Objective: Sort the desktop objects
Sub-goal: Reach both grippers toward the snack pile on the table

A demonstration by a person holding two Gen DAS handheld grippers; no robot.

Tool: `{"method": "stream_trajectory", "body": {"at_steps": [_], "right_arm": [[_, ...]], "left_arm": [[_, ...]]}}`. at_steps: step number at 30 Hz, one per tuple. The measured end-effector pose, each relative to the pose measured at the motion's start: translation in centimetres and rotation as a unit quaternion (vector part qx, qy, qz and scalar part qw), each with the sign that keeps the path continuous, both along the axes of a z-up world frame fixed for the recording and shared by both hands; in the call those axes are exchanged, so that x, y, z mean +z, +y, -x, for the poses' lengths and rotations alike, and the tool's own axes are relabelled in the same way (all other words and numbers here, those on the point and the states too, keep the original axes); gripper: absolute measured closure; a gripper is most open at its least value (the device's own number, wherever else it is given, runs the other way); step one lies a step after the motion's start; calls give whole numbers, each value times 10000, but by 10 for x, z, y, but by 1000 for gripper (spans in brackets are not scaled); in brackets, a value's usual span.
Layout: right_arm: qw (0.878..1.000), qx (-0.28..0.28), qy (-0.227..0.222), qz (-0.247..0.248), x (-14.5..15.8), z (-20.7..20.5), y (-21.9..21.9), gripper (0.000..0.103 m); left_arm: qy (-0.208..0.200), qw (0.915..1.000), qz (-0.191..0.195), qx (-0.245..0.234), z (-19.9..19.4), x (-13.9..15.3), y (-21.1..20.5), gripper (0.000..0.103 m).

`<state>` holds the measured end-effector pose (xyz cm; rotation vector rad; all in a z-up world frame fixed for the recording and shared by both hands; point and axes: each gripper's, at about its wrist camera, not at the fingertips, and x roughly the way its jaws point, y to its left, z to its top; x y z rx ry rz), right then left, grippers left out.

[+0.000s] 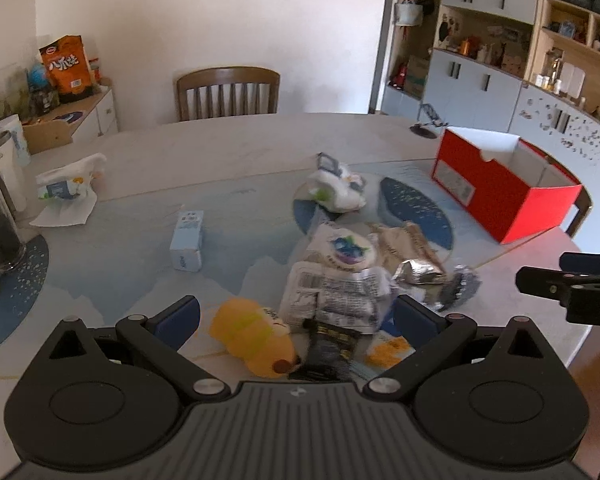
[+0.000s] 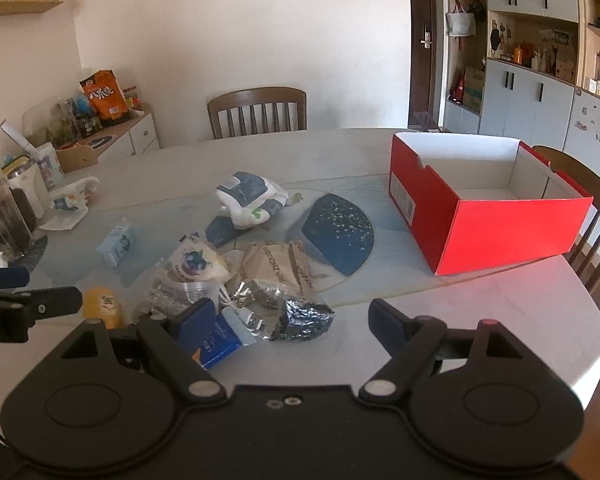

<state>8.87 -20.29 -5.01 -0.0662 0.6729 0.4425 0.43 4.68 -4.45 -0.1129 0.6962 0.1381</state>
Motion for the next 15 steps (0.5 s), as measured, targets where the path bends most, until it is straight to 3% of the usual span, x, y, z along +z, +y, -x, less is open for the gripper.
{"method": "stream_trajectory", "body": {"at_steps": [15], "right_arm": [[9996, -30, 62, 284, -41, -41, 16, 21]], "left_arm": [[217, 9994, -199, 198, -28, -46, 20, 0]]}}
